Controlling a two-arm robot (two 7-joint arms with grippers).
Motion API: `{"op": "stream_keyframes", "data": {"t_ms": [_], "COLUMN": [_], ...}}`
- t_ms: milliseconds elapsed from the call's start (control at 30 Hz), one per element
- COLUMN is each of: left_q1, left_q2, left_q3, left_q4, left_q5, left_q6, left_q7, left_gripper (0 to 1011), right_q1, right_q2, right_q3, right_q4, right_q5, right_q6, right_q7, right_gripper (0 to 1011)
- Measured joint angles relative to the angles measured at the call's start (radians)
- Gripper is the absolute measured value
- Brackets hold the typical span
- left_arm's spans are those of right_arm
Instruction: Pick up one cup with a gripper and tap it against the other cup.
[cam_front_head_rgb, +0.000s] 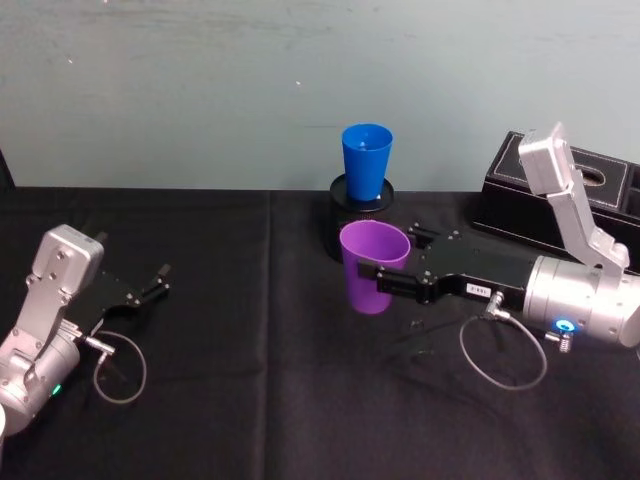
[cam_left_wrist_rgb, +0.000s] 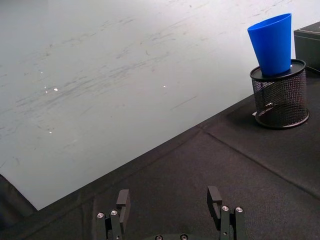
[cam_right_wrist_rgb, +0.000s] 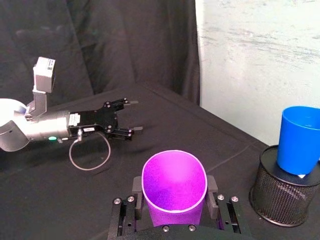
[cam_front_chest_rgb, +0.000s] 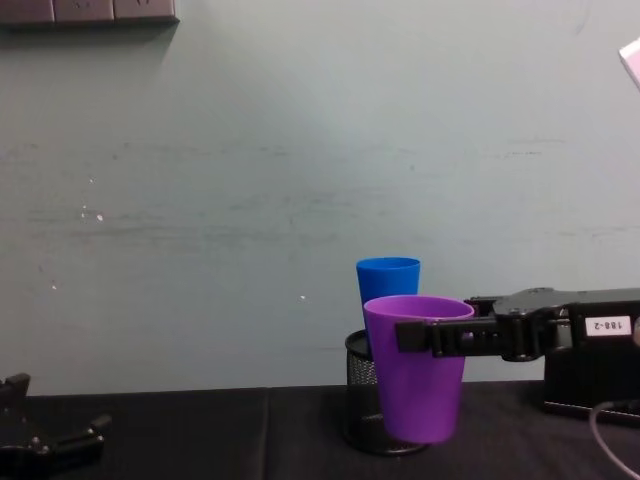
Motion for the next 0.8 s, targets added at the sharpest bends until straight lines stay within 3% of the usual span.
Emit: {"op": "stream_keyframes", "data": {"t_ms": [800], "left_q1": [0.0], "left_q2": [0.0], "left_q3": [0.0], "left_q4": [0.0], "left_q5": [0.0], "left_q6": [0.0], "left_q7": [0.0], "left_gripper": [1011], "right_q1": [-0.007], "right_q2": [0.008], "right_q3": [-0.01], "right_q4": [-0.01], "right_q5": [0.011], "right_q6": [-0.009], "right_q7": [-0.016], "right_gripper": [731]}}
